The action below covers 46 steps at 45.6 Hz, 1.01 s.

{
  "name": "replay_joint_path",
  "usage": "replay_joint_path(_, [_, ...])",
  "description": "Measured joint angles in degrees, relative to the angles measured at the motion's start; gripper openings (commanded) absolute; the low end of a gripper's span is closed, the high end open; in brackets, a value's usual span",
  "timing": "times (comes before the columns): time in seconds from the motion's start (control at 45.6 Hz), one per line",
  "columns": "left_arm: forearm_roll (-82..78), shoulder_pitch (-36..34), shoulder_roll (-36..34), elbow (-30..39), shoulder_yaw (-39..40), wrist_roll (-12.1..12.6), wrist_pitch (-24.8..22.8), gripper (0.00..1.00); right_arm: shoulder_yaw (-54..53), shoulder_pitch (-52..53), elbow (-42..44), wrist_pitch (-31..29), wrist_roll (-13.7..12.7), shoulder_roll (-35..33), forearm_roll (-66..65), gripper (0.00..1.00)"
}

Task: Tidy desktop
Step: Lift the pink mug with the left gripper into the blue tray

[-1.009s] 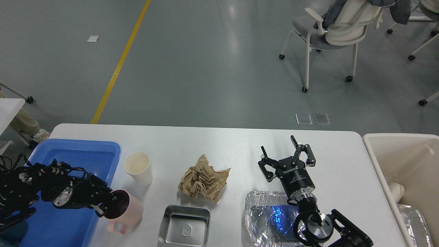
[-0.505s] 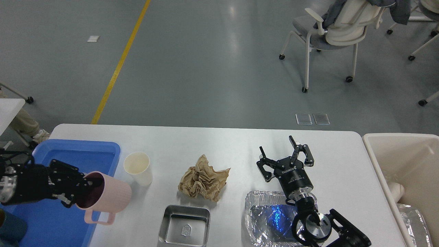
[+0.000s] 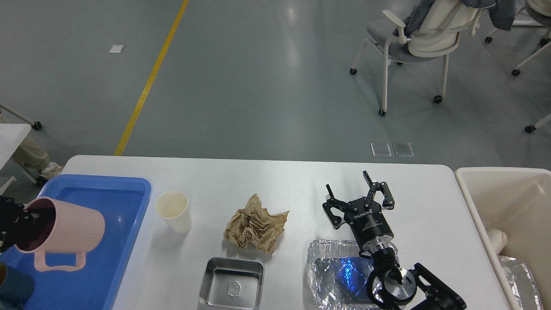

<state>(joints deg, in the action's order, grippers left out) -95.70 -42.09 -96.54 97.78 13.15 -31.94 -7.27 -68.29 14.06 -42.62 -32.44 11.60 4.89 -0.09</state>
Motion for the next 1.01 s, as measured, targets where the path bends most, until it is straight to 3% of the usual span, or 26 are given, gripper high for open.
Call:
replay_joint_path(0.176, [-0.2, 0.2, -2.3, -1.6, -3.2, 0.5, 1.2, 0.05, 0.0, 0.0, 0.0, 0.0, 0.0, 0.0, 0.0, 1.0])
replay_joint_path(0.417, [-15.3, 0.3, -1.3, -10.6, -7.5, 0.8, 9.9, 0.05, -0.1, -0.2, -0.5, 0.0, 0.0, 0.0, 0.0, 1.0])
replay_joint_path(0.658, [-21.1, 0.4, 6.3, -19.0, -8.0, 2.8, 11.1, 0.05, -0.1, -0.7, -0.6, 0.0, 0.0, 0.0, 0.1, 1.0])
replay_joint_path(1.009, [-22.1, 1.9, 20.0, -32.8, -10.2, 3.0, 11.7, 0.06, -0.1, -1.3, -0.6, 0.0, 0.0, -0.3, 0.0, 1.0])
